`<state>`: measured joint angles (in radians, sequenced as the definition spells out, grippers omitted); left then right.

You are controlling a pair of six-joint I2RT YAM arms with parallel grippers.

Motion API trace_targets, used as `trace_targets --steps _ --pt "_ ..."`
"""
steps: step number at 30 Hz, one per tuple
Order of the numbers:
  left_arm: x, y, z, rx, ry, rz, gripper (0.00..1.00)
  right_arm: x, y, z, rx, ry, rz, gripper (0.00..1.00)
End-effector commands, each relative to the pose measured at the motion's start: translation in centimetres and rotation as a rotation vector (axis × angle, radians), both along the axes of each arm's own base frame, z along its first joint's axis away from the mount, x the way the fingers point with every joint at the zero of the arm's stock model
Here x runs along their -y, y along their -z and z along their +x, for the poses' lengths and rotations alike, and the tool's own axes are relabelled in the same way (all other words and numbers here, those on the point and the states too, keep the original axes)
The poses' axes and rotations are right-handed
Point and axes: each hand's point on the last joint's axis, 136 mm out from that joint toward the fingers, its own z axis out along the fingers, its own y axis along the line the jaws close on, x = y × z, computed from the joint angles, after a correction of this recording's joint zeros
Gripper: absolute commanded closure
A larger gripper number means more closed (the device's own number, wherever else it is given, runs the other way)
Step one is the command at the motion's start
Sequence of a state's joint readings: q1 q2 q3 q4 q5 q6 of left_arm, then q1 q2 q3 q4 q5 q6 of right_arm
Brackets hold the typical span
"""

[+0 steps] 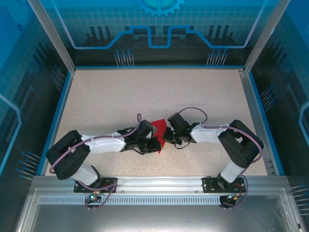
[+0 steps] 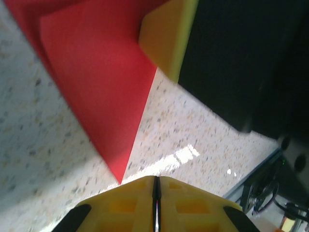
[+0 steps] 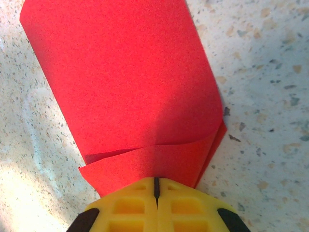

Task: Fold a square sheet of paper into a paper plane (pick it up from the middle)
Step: Third fold the triangle at the center of the table.

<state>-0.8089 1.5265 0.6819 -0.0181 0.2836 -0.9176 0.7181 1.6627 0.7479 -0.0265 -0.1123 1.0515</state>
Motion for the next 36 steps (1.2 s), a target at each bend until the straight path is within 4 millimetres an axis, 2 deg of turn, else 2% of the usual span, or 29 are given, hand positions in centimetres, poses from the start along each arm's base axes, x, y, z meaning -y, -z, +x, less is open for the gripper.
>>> trace_targets --steps 1,4,11,16,20,25,30,36 --pt "0.6 0.5 1.4 0.024 -0.021 0.023 0.88 1.0 1.2 0.0 -0.034 0.024 -0.052 1.00" --pt "0.7 1.3 1.6 0.015 -0.022 0.041 0.88 0.9 1.0 -0.1 -0.032 0.017 -0.047 1.00" --pt "-0.5 3.1 1.1 -0.015 -0.032 0.111 0.91 0.4 0.2 0.2 -0.010 0.000 -0.011 1.00" --pt "-1.2 4.5 0.3 -0.058 -0.038 0.143 0.95 -0.4 -1.9 0.8 0.060 -0.043 0.047 1.00" --pt "-1.9 4.9 0.0 -0.071 -0.049 0.171 0.96 -0.7 -3.3 0.3 0.100 -0.083 0.093 1.00" --pt "-2.1 5.0 -0.1 -0.074 -0.052 0.174 0.96 0.3 -2.2 -1.2 0.074 -0.083 0.091 1.00" --pt "-2.1 5.0 -0.2 -0.075 -0.052 0.175 0.96 -0.5 -1.4 -2.1 0.040 -0.134 0.098 1.00" --pt "-2.2 5.1 -0.3 -0.086 -0.054 0.181 0.96 -1.1 -0.1 -2.1 0.003 -0.174 0.073 1.00"
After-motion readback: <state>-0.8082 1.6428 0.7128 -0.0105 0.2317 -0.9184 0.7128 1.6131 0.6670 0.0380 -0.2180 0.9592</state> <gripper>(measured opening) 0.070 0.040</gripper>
